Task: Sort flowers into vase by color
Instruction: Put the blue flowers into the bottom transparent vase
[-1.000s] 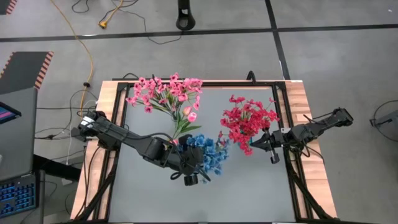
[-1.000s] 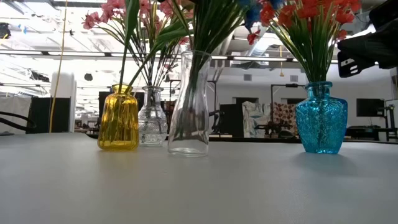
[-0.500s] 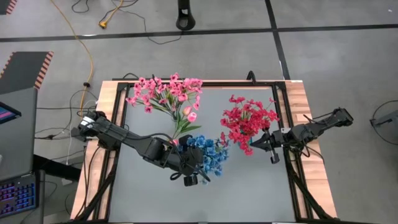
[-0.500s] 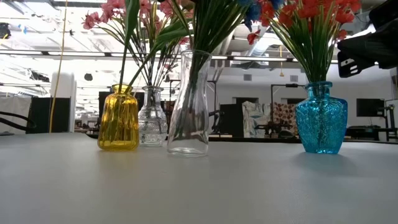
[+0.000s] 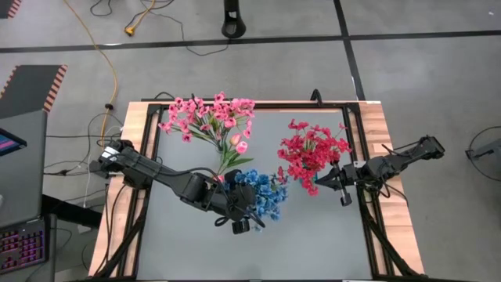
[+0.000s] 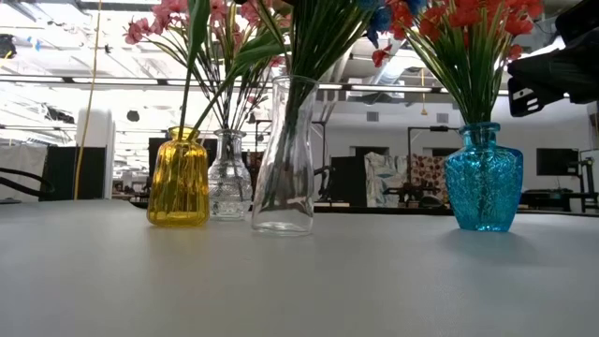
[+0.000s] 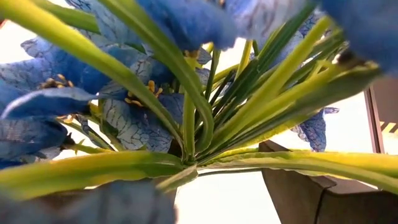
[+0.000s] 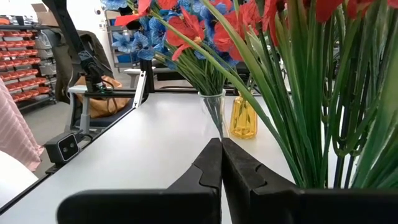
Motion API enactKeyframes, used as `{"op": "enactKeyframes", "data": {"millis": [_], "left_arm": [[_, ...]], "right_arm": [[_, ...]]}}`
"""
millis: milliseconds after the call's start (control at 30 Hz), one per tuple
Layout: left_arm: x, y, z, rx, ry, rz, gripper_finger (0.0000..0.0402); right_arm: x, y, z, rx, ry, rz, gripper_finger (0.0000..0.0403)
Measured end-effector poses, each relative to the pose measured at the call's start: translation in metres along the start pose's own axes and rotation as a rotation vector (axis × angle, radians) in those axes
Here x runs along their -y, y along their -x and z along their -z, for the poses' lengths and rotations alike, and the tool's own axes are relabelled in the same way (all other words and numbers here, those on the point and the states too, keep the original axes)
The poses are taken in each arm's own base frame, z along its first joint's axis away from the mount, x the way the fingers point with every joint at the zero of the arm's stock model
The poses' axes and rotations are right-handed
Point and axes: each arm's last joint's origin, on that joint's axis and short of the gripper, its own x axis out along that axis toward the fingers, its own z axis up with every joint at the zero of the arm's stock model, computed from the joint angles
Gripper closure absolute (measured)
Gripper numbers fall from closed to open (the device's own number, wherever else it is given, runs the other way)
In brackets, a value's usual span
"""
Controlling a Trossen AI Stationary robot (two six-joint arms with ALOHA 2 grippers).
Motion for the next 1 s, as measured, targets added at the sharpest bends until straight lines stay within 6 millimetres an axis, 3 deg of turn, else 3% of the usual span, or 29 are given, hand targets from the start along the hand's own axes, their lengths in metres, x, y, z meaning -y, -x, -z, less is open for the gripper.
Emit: {"op": "enactKeyframes", "data": {"millis": [500,833,1000], "left_arm": [[0.000,0.000,0.000,0.000,-0.004,0.000,0.0196],[0.000,0.000,0.000,0.001,-0.002,0.000,0.0196],[0.000,0.000,0.000,0.001,-0.002,0.000,0.0196]], "right_arm": [[0.000,0.000,0.000,0.005,-0.001,0.000,0.0368],[0.000,0.003,-0.022,0.227,-0.089,-0.014,0.0368],[-0.002,0.003,-0.024,0.240,-0.105,-0.089,0.0367]]}}
